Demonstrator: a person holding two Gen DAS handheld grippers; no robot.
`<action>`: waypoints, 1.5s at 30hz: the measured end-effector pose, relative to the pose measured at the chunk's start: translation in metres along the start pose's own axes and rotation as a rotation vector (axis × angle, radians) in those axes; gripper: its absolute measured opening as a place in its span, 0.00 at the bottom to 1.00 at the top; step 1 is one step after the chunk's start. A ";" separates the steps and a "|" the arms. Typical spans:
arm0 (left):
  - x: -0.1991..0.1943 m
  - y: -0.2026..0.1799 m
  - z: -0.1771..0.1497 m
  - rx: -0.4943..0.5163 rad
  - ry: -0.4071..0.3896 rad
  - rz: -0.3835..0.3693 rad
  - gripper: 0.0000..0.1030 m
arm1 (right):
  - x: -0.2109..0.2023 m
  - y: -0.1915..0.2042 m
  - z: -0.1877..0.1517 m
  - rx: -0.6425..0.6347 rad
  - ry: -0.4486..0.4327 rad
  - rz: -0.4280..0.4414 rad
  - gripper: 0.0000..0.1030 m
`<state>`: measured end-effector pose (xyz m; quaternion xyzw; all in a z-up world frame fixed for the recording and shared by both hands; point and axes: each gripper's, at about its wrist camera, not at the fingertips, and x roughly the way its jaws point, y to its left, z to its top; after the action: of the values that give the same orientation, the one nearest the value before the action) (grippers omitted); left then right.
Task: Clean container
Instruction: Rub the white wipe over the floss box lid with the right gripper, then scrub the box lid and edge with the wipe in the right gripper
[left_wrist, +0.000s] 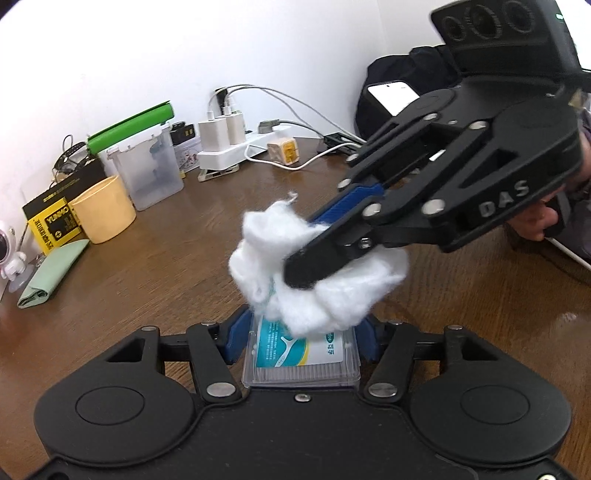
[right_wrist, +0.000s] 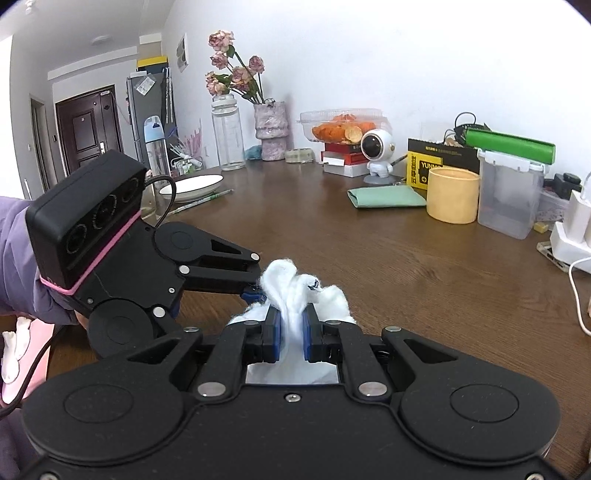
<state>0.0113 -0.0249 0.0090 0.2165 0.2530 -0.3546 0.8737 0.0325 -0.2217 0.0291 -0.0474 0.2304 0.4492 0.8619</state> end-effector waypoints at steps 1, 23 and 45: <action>0.000 0.000 0.000 0.001 0.000 -0.003 0.56 | 0.000 0.000 0.000 0.002 0.001 0.000 0.12; 0.011 0.014 0.002 -0.063 0.017 -0.092 0.57 | 0.001 -0.002 -0.004 0.040 -0.007 -0.020 0.14; 0.008 0.008 0.002 -0.036 0.011 -0.071 0.57 | 0.008 0.006 -0.009 0.042 0.025 0.034 0.13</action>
<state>0.0229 -0.0251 0.0078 0.1936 0.2718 -0.3797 0.8628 0.0283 -0.2142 0.0180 -0.0308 0.2512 0.4582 0.8520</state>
